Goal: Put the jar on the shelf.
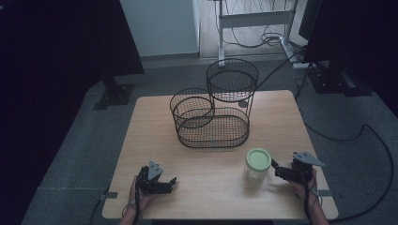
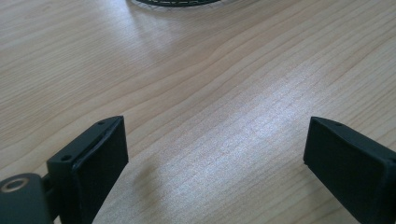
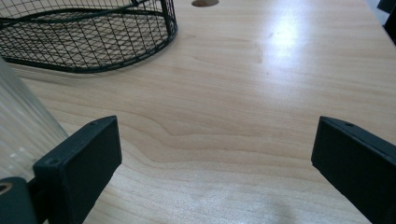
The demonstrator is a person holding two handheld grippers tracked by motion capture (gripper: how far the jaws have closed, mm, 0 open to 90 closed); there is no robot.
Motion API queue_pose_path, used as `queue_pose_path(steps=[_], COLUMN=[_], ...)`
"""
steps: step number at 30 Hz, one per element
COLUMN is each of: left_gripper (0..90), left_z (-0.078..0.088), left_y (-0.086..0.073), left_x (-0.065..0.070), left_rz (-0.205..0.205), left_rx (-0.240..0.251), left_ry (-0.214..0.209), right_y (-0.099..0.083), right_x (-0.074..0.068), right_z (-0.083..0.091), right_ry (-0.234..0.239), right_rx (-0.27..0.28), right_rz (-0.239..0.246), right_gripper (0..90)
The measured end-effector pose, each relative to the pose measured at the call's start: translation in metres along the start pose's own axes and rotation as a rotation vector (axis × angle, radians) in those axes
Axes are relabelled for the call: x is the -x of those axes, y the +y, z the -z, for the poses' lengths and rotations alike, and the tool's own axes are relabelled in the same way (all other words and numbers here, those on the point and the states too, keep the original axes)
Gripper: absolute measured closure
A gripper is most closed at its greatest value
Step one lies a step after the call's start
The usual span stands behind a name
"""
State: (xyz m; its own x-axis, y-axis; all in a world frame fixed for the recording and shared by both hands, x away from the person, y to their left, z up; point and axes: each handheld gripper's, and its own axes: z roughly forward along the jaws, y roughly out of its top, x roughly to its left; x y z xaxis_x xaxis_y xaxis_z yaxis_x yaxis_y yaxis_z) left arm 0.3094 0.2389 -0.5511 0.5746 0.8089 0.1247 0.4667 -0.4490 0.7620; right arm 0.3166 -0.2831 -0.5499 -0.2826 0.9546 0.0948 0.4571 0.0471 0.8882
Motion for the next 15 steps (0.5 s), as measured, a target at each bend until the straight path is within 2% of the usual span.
queue_pose_path(steps=[9, 15], left_gripper=[6.2, 6.2], left_z=[0.0, 0.0], left_y=[0.0, 0.0], left_x=[0.0, 0.0], left_rz=[-0.002, -0.004], left_rx=[0.002, 0.0], left_ry=[0.002, 0.001], right_y=[0.024, 0.034], right_x=[-0.007, -0.012], right_z=[0.032, 0.046], right_ry=[0.0, 0.013], right_rx=[0.125, 0.178], right_rz=[-0.018, -0.011], right_gripper=[1.4, 1.4])
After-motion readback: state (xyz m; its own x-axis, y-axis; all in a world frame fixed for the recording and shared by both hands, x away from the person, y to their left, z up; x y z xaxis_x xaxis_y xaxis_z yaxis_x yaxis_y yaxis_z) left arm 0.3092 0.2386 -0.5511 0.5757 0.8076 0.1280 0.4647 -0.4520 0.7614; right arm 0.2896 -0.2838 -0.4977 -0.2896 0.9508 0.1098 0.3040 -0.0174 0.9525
